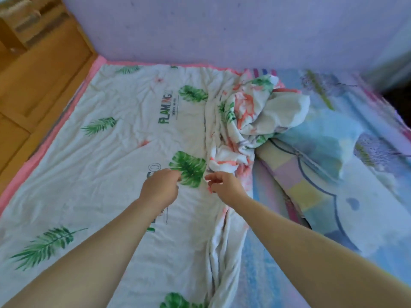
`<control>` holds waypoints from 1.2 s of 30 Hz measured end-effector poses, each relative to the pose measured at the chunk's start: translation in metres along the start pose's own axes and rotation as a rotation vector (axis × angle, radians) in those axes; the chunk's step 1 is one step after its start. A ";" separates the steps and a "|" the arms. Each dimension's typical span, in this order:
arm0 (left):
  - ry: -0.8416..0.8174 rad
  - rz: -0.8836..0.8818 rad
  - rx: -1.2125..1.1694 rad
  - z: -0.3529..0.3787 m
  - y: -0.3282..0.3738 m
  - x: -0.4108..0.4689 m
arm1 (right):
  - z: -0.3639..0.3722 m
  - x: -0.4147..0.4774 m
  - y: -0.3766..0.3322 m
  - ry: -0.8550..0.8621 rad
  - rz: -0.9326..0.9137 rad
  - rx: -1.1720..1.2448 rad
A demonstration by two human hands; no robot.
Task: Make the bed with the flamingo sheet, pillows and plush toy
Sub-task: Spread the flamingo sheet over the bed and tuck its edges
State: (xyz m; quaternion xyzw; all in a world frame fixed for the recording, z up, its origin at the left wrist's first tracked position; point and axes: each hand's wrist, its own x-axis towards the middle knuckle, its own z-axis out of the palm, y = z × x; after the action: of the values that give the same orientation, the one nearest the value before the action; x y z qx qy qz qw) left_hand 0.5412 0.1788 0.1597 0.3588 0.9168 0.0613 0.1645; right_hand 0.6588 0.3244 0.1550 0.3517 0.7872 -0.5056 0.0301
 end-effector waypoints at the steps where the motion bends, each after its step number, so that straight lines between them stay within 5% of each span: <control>1: 0.000 0.026 -0.001 -0.003 0.014 0.004 | -0.015 -0.002 0.006 0.024 0.005 -0.032; 12: -0.120 0.304 -0.141 0.058 0.185 0.069 | -0.163 0.007 0.133 0.248 0.182 -0.239; 18: -0.177 0.272 -0.033 0.113 0.297 0.130 | -0.270 0.039 0.210 0.216 0.272 -0.398; 26: -0.210 0.185 -0.079 0.145 0.425 0.197 | -0.388 0.095 0.276 0.368 0.452 0.026; 36: -0.235 0.061 -0.097 0.148 0.425 0.238 | -0.379 0.163 0.268 0.404 0.479 0.136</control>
State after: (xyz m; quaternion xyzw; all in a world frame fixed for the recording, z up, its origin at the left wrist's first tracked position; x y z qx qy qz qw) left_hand 0.6994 0.6514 0.0569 0.3828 0.8757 0.0682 0.2862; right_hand 0.8102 0.7839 0.0662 0.6214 0.6365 -0.4557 -0.0321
